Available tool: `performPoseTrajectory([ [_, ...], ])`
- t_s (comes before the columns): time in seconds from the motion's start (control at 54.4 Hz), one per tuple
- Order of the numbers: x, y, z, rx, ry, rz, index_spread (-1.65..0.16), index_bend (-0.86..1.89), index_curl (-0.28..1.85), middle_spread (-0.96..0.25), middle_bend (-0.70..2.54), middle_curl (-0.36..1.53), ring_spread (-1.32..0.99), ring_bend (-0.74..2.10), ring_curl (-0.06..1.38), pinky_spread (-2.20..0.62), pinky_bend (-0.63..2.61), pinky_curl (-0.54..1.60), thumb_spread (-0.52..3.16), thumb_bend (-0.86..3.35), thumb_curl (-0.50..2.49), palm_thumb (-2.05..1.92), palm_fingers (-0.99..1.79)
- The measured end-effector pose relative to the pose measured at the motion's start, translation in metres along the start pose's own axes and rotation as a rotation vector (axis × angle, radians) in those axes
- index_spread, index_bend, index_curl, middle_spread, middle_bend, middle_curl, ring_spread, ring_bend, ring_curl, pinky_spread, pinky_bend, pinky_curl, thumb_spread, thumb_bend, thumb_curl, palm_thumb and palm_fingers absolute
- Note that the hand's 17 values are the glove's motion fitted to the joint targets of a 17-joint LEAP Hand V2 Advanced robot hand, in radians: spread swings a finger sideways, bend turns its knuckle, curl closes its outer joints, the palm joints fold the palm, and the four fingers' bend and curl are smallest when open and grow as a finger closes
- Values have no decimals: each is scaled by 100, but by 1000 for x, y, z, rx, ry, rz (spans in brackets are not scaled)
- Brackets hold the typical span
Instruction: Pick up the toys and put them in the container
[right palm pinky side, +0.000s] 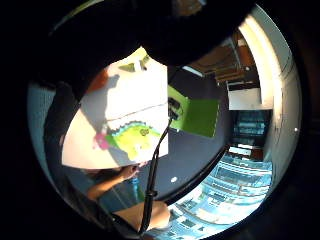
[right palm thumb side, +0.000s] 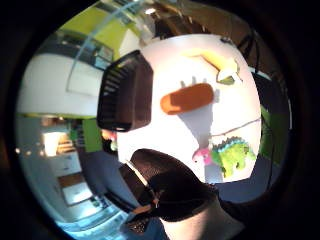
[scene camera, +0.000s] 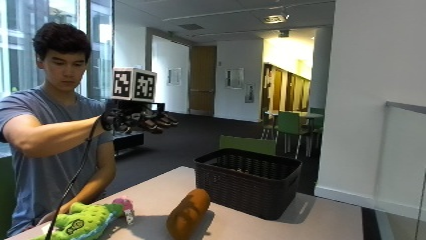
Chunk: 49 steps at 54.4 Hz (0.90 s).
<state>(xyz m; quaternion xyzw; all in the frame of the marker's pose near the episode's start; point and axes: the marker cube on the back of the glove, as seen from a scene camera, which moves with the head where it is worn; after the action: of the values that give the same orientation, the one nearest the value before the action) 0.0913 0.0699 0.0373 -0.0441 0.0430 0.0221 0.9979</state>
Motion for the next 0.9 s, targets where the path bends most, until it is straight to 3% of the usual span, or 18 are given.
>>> performPoseTrajectory([
  [0.423, 68, 79, 120, -125, -21, 65, -29, 9, 16, -4, 14, 26, 1, 17, 18, 10, 103, 37, 93, -8, 16, -9, -22],
  [0.901, 79, 98, 251, -304, -37, 124, -28, 7, 14, -3, 10, 21, 2, 17, 20, 8, 123, 41, 90, -6, 22, -6, -28],
])
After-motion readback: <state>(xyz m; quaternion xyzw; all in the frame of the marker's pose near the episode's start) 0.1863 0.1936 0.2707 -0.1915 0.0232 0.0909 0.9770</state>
